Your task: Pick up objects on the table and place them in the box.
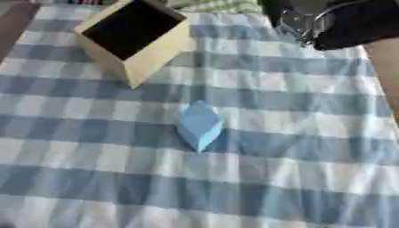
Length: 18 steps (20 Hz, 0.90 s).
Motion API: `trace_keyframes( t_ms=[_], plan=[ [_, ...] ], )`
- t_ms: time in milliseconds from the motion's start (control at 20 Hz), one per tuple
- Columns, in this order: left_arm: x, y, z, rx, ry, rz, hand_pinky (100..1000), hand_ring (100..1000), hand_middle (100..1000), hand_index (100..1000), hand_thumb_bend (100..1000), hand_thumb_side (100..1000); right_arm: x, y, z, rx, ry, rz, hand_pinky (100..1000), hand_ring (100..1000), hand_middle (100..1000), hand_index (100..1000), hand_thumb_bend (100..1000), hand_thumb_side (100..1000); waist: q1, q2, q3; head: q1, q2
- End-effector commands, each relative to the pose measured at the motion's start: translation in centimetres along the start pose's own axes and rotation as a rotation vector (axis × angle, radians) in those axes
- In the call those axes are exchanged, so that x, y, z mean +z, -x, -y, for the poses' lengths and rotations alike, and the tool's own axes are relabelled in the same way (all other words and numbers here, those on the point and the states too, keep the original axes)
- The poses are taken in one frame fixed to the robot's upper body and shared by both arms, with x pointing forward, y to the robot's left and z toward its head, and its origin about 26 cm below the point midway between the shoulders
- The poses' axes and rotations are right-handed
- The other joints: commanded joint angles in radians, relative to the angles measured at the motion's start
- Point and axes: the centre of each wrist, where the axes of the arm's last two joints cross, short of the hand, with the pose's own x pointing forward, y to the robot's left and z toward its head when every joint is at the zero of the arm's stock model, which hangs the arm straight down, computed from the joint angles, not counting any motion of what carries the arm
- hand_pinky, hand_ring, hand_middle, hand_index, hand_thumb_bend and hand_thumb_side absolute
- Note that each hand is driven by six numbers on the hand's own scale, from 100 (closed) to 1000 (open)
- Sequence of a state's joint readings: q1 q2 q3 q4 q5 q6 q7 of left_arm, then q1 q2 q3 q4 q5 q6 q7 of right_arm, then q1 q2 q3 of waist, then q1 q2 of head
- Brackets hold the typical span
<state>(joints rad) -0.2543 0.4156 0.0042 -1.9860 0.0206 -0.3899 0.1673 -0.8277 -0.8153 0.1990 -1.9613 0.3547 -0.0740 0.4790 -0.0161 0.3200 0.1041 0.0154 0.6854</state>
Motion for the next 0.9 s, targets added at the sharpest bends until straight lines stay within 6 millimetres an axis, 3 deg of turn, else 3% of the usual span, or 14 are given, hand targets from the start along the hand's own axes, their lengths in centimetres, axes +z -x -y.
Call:
trace_keyframes(
  t_ms=[50,350,550,650,700,900],
  plan=[
    [-0.6,-0.5,-0.7,-0.026,0.008,0.026,621,762,792,823,100,737,0.5,-0.2,1.2,0.044,0.017,-0.009,826,835,770,883,100,678,0.004,-0.017,-0.001,0.002,-0.005],
    [-0.6,-0.5,-0.7,-0.026,0.008,0.025,621,761,792,823,100,739,0.6,-0.2,1.2,0.044,0.004,-0.005,829,838,772,886,100,677,0.002,-0.016,0.0,0.002,-0.001],
    [-0.6,-0.5,-0.6,-0.025,0.012,0.025,621,761,792,823,100,739,0.2,-0.2,0.8,0.055,-0.098,0.031,847,864,797,909,100,651,-0.001,-0.017,0.003,-0.001,0.003],
    [-0.6,-0.5,-0.6,-0.023,0.016,0.023,621,761,792,823,100,740,-0.4,-0.1,0.5,0.076,-0.197,0.056,864,888,817,934,179,617,-0.003,-0.018,0.006,-0.004,0.004],
    [-0.6,-0.5,-0.6,-0.023,0.018,0.023,621,761,792,823,100,741,-0.7,0.0,0.3,0.09,-0.252,0.07,874,902,826,953,285,577,-0.004,-0.018,0.007,-0.005,0.004],
    [-0.5,-0.5,-0.5,-0.021,0.025,0.02,621,760,792,823,100,743,-2.1,0.8,-0.4,0.146,-0.442,0.098,875,909,833,964,372,541,-0.009,-0.019,0.012,-0.013,0.009]
  ],
)
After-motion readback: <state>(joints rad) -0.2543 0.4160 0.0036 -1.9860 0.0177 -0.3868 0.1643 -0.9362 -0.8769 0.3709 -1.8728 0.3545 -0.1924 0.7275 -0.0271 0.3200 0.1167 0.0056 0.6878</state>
